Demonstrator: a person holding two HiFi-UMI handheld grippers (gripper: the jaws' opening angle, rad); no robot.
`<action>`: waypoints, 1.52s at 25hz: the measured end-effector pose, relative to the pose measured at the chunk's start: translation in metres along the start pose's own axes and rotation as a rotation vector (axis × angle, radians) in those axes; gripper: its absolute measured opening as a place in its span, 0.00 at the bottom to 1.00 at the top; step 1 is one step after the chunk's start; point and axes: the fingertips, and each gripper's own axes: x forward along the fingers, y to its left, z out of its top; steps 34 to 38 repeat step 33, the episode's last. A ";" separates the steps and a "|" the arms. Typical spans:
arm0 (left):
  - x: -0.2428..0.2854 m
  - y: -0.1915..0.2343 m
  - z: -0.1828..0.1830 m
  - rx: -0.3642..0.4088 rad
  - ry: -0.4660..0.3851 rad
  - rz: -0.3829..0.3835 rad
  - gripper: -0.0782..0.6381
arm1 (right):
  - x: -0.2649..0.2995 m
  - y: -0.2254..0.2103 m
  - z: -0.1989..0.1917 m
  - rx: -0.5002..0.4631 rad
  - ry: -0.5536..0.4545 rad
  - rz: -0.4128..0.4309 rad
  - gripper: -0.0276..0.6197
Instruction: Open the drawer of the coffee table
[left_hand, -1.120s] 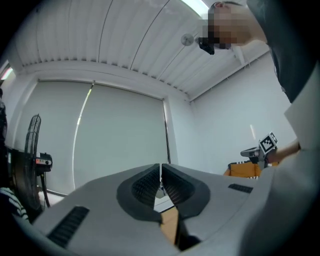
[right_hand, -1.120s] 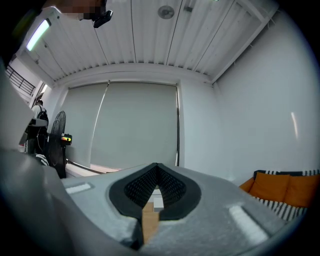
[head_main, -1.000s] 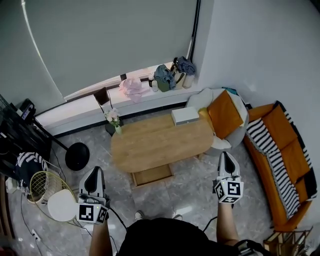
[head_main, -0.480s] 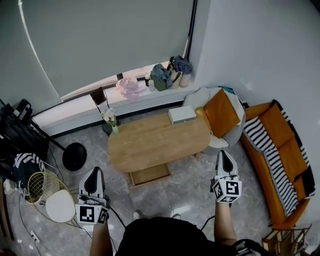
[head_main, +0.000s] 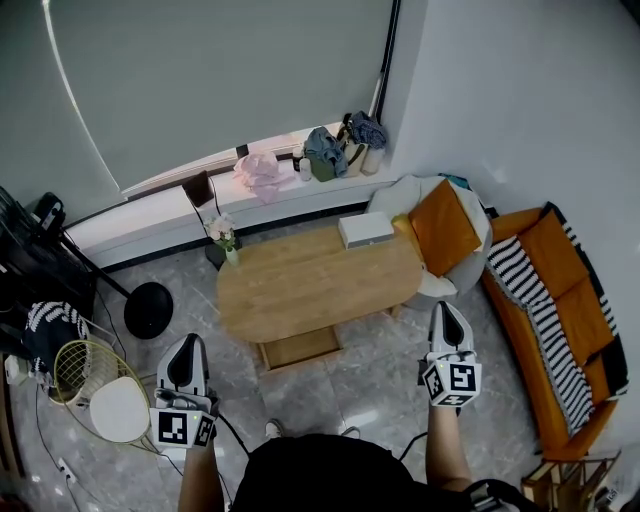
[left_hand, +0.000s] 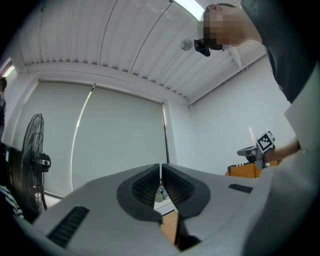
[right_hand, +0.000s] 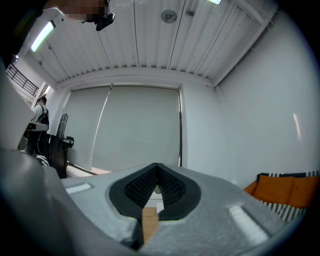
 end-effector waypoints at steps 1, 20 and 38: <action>0.000 0.000 -0.001 -0.002 0.001 -0.002 0.13 | 0.000 0.001 0.000 0.000 0.002 0.001 0.05; 0.000 0.005 -0.001 -0.010 -0.005 -0.046 0.13 | -0.017 0.023 -0.004 -0.032 0.029 0.004 0.05; 0.002 0.005 0.001 -0.016 -0.012 -0.053 0.13 | -0.012 0.030 0.005 -0.065 0.026 0.021 0.05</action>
